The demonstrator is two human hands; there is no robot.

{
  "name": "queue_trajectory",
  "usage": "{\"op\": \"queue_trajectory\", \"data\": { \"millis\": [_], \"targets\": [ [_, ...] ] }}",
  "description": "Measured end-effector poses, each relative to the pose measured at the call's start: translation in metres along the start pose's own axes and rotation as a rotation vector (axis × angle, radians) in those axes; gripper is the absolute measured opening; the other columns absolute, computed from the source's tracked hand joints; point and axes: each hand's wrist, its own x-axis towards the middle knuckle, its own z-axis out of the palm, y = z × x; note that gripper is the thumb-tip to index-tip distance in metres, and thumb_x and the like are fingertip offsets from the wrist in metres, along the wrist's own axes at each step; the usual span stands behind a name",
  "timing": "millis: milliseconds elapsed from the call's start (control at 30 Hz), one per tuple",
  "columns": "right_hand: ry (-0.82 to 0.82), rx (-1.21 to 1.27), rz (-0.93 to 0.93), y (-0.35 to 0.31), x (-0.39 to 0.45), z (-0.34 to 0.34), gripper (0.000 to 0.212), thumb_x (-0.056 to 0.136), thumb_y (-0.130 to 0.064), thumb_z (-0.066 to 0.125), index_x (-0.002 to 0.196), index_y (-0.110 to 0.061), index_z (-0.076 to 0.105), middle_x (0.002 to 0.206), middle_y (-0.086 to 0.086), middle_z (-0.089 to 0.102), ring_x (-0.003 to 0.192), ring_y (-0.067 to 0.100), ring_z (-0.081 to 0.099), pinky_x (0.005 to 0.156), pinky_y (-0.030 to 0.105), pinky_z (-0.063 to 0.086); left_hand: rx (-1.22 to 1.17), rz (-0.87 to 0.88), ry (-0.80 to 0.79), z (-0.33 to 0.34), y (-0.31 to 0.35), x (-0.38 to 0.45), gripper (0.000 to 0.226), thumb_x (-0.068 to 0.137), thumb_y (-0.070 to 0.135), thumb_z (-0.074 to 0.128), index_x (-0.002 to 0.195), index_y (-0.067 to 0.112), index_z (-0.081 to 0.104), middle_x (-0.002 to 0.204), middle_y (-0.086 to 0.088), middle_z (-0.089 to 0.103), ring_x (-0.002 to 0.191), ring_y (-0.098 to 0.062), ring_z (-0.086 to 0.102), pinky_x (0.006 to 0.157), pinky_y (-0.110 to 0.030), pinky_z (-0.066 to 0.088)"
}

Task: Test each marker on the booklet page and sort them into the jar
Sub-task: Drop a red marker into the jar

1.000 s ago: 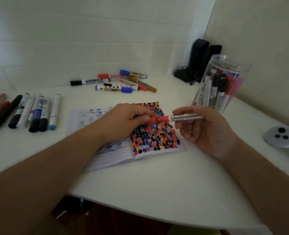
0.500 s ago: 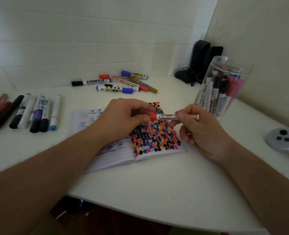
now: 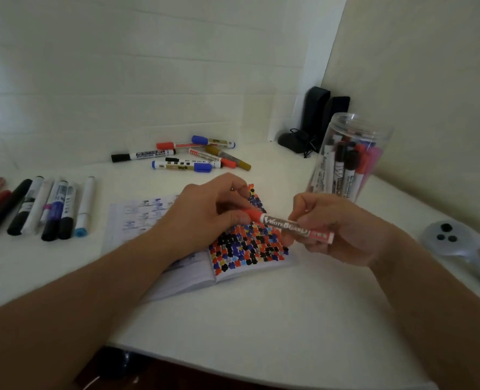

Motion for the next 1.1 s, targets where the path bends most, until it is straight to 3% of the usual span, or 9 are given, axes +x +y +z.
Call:
{"op": "queue_trajectory", "data": {
  "millis": [100,233,300,400,533,633,833,933,1100],
  "targets": [
    [-0.076,0.004,0.088,0.001,0.004,0.009,0.016,0.083,-0.009,0.074,0.091,-0.009,0.061,0.084,0.026,0.066,0.044,0.011,0.048,0.038,0.018,0.031,0.029,0.038,-0.028,0.004,-0.001,0.002,0.043,0.084,0.032,0.082,0.115,0.041,0.055,0.107,0.028,0.072,0.099,0.01,0.066,0.093,-0.02,0.054],
    [0.024,-0.068,0.089,-0.009,0.005,0.025,0.057,0.091,0.006,0.062,0.138,-0.024,0.047,0.083,0.023,0.063,0.044,0.013,0.038,0.038,0.022,0.024,0.051,0.055,0.052,0.006,-0.005,0.005,0.051,0.094,0.057,0.061,0.14,0.04,0.044,0.134,0.027,0.057,0.12,0.009,0.053,0.097,-0.022,0.045],
    [0.165,-0.186,0.009,-0.027,-0.001,0.025,0.074,0.092,0.01,0.056,0.146,-0.038,0.041,0.086,0.024,0.061,0.046,0.015,0.041,0.038,0.023,0.029,0.087,0.019,0.135,0.006,-0.012,0.006,0.051,0.097,0.065,0.045,0.14,0.038,0.045,0.134,0.021,0.058,0.12,0.001,0.054,0.097,-0.032,0.048],
    [0.386,-0.299,-0.221,-0.067,-0.012,0.02,0.083,0.09,0.014,0.053,0.15,-0.042,0.038,0.082,0.019,0.067,0.048,0.017,0.048,0.039,0.026,0.037,0.215,-0.09,0.157,0.008,-0.022,0.01,0.054,0.091,0.074,0.034,0.129,0.04,0.051,0.115,0.015,0.063,0.105,-0.007,0.058,0.092,-0.04,0.052],
    [0.796,-0.491,-0.562,-0.123,-0.027,-0.003,0.09,0.087,0.011,0.061,0.15,-0.047,0.034,0.073,0.01,0.067,0.053,0.022,0.06,0.048,0.032,0.05,0.21,-0.138,0.111,0.011,-0.028,0.012,0.048,0.092,0.075,0.036,0.124,0.043,0.052,0.11,0.017,0.064,0.1,-0.004,0.059,0.091,-0.039,0.054],
    [1.057,-0.775,-0.635,-0.146,-0.028,-0.031,0.085,0.091,-0.003,0.069,0.148,-0.049,0.028,0.082,0.006,0.072,0.064,0.019,0.072,0.058,0.034,0.06,0.196,-0.132,0.113,0.011,-0.026,0.011,0.045,0.092,0.072,0.038,0.122,0.042,0.054,0.109,0.021,0.064,0.099,0.0,0.058,0.089,-0.037,0.054],
    [0.993,-1.024,-0.375,-0.135,-0.008,-0.059,0.074,0.091,-0.018,0.078,0.144,-0.047,0.034,0.107,-0.005,0.071,0.077,0.005,0.071,0.06,0.016,0.05,0.171,-0.133,0.114,0.011,-0.026,0.013,0.035,0.096,0.065,0.044,0.119,0.041,0.057,0.104,0.021,0.065,0.095,0.003,0.06,0.087,-0.032,0.054],
    [1.0,-1.04,-0.367,-0.133,0.0,-0.062,0.074,0.091,-0.016,0.079,0.141,-0.046,0.035,0.105,-0.006,0.07,0.077,0.008,0.071,0.06,0.017,0.05,0.169,-0.132,0.107,0.011,-0.026,0.013,0.036,0.096,0.065,0.043,0.119,0.042,0.057,0.105,0.022,0.066,0.096,0.003,0.06,0.088,-0.033,0.054],
    [1.027,-1.022,-0.385,-0.135,0.009,-0.065,0.068,0.09,-0.016,0.078,0.136,-0.043,0.036,0.102,-0.006,0.069,0.075,0.016,0.074,0.065,0.031,0.061,0.167,-0.137,0.104,0.011,-0.025,0.013,0.035,0.096,0.064,0.045,0.12,0.042,0.057,0.105,0.023,0.066,0.097,0.003,0.06,0.089,-0.033,0.055]
  ]
}}
